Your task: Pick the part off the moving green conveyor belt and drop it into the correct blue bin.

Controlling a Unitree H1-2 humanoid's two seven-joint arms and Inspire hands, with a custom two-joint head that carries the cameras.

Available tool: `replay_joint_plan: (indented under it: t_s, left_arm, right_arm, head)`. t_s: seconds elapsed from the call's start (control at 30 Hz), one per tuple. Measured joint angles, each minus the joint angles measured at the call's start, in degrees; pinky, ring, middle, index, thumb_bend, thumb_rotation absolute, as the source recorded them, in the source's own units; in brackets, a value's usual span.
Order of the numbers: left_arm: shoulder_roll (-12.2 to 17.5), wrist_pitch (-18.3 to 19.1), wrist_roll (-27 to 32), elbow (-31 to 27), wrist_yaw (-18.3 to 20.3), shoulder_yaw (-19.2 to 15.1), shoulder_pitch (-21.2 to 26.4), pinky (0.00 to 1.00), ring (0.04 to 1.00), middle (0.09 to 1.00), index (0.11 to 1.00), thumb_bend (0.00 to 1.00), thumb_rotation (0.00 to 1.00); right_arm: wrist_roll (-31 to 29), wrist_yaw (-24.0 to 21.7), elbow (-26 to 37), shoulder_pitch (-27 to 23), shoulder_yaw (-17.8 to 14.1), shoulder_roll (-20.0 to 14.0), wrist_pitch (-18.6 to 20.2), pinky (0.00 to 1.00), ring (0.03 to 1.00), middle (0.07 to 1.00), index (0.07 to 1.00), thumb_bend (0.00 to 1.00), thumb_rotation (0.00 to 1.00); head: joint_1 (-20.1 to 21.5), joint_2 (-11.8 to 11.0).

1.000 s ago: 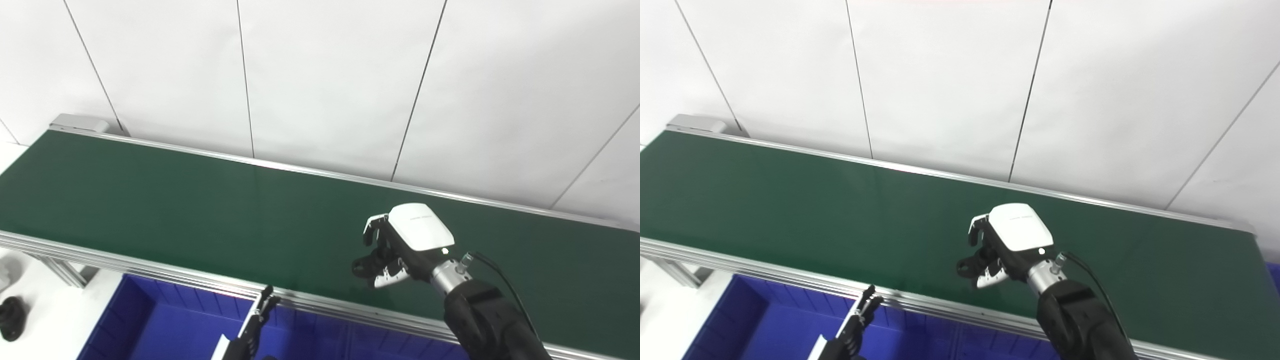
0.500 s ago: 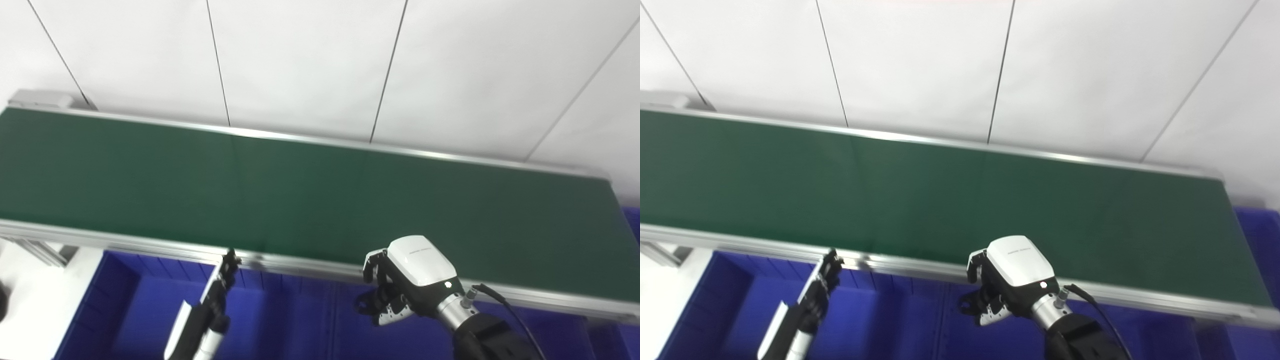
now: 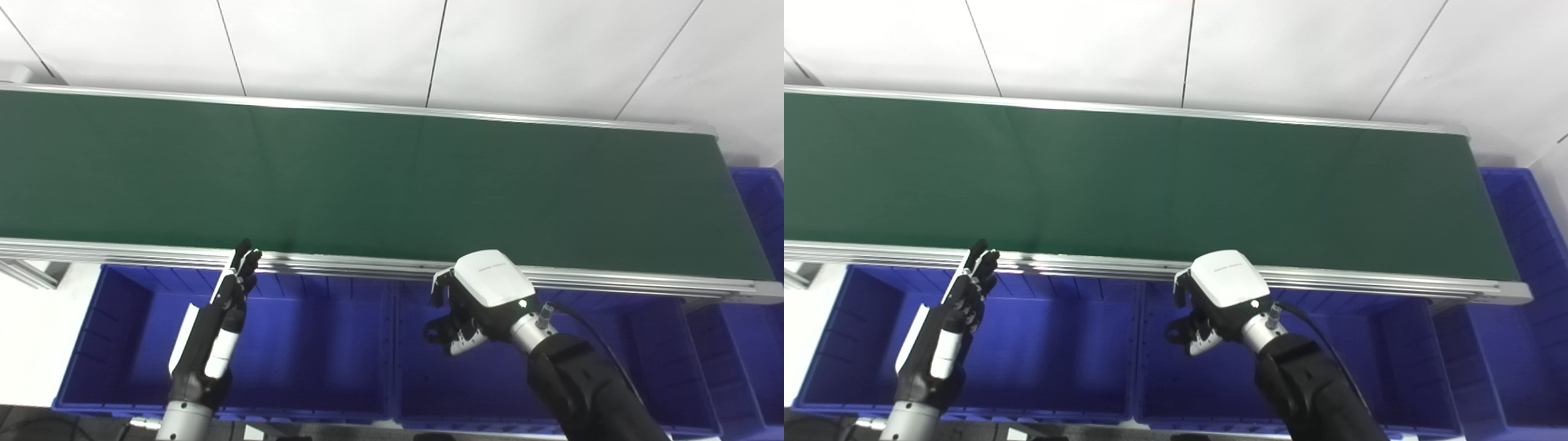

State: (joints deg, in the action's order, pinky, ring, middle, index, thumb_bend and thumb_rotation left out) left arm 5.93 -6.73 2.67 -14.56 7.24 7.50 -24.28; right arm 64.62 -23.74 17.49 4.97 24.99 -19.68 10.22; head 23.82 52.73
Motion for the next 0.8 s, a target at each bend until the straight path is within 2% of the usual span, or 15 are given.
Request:
replay_joint_plan:
  t_s: [0.03,0.2,0.27,0.33,0.37,0.43,0.5,0.57,0.67,0.8]
  left_arm:
    - [0.0,0.2,0.0,-0.4,0.0,0.0,0.1,1.0,1.0,0.959,1.0,0.86,0.95]
    - [-0.2,0.7,-0.3,-0.6,0.0,0.1,0.5,1.0,1.0,0.956,1.0,0.86,0.94]
    - [-0.3,0.7,-0.3,-0.6,0.0,0.1,0.4,1.0,1.0,0.954,1.0,0.87,0.94]
    - [-0.4,0.7,-0.4,-0.6,0.0,0.0,0.4,1.0,1.0,0.953,1.0,0.87,0.94]
    - [-0.4,0.7,-0.4,-0.6,0.0,0.0,0.4,1.0,1.0,0.952,1.0,0.87,0.94]
    - [-0.4,0.7,-0.4,-0.6,0.1,0.0,0.4,1.0,1.0,0.953,1.0,0.87,0.95]
    - [-0.4,0.7,-0.4,-0.6,0.1,0.0,0.3,1.0,1.0,0.954,1.0,0.87,0.95]
    - [-0.4,0.7,-0.4,-0.6,0.2,0.1,0.3,1.0,1.0,0.955,1.0,0.86,0.94]
    - [-0.4,0.7,-0.4,-0.6,0.4,0.1,0.2,1.0,1.0,0.959,1.0,0.85,0.95]
    - [-0.4,0.7,-0.4,-0.6,0.5,0.2,0.2,1.0,1.0,0.961,1.0,0.85,0.93]
  right_arm:
    - [0.0,0.0,-0.2,0.0,-0.2,0.1,0.0,0.24,0.301,0.435,0.512,0.52,0.0]
    - [-0.1,1.1,-2.4,0.2,-0.7,0.4,0.0,0.23,0.293,0.474,0.488,0.53,0.0]
    - [-0.1,3.2,-3.0,0.5,-0.6,0.3,-0.3,0.2,0.262,0.473,0.488,0.53,0.0]
    - [0.1,5.0,-3.6,0.7,-0.3,0.0,-0.6,0.21,0.288,0.476,0.491,0.53,0.01]
    - [0.3,5.2,-3.6,0.8,-0.1,-0.2,-0.7,0.23,0.314,0.469,0.581,0.72,0.21]
    - [1.3,4.9,-3.4,0.9,0.2,-0.3,-0.6,0.23,0.318,0.478,0.656,0.9,0.39]
    - [1.9,3.9,-2.8,1.1,0.3,-0.3,-0.6,0.23,0.322,0.488,0.677,0.96,0.43]
    - [2.3,2.7,-1.6,1.4,0.3,-0.2,-0.6,0.26,0.375,0.531,0.688,0.99,0.46]
    - [2.9,-0.1,-0.7,1.4,0.3,-0.1,-0.5,0.37,0.509,0.645,0.715,1.0,0.52]
    - [3.5,-3.1,0.8,1.7,0.2,0.2,-0.4,0.39,0.557,0.689,0.723,1.0,0.53]
  head:
    - [-0.5,0.2]
    - [-1.0,-0.1]
    - [-1.1,-0.1]
    - [-1.1,-0.2]
    - [-1.1,-0.2]
    - [-1.3,-0.3]
    - [-1.6,-0.3]
    - [-1.8,-0.3]
    - [-1.8,-0.4]
    - [-2.0,-0.5]
